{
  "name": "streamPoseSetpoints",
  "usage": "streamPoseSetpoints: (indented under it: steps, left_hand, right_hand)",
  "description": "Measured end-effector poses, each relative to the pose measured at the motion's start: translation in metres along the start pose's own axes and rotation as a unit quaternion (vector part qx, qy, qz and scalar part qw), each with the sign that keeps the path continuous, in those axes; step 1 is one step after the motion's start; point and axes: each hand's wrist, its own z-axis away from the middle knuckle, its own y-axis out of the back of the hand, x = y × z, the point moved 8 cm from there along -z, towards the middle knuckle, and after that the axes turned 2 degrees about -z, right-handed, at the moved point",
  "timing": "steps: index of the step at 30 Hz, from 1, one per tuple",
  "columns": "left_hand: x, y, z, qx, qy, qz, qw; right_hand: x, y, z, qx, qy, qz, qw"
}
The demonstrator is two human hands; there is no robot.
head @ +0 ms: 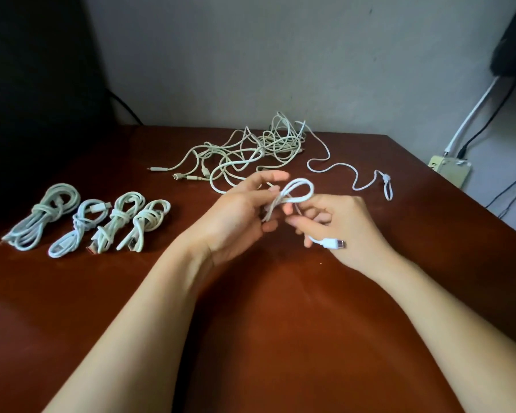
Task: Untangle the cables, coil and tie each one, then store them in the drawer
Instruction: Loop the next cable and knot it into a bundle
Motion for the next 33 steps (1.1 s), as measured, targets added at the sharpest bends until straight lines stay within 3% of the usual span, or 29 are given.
streamPoseSetpoints:
  steps: [4,9,14,17,19,21,24,33]
  left_hand:
    - [0.004,0.008,-0.002,0.034,-0.027,-0.002,0.999]
    - [0.008,0.017,-0.002,0.09,-0.048,-0.019,0.995]
    - [0.008,0.028,-0.002,0.153,-0.07,-0.015,0.986]
    - [0.003,0.032,-0.003,0.17,-0.058,-0.031,0.983]
    - [-0.001,0.031,-0.003,0.157,-0.042,-0.042,0.986]
    - [-0.004,0.028,-0.003,0.148,-0.03,-0.048,0.987]
    - [-0.008,0.025,-0.003,0.146,-0.009,-0.075,0.986]
    - [-0.019,0.01,-0.002,0.108,0.014,-0.149,0.983]
  right_hand:
    - [-0.004,-0.008,0.004,-0.013,-0.003,-0.022,1.0]
    - [-0.004,-0.018,0.009,-0.049,-0.067,-0.1,0.992]
    - [-0.005,-0.023,0.01,-0.037,-0.147,-0.308,0.939]
    - [-0.008,-0.02,0.01,-0.049,-0.139,-0.344,0.927]
    - [-0.015,-0.022,0.011,-0.076,-0.102,-0.275,0.953]
    - [-0.021,-0.022,0.013,-0.074,-0.018,-0.108,0.991]
    - [-0.03,-0.026,0.019,-0.078,0.102,0.075,0.989]
    - [-0.04,-0.029,0.027,-0.096,0.21,0.118,0.966]
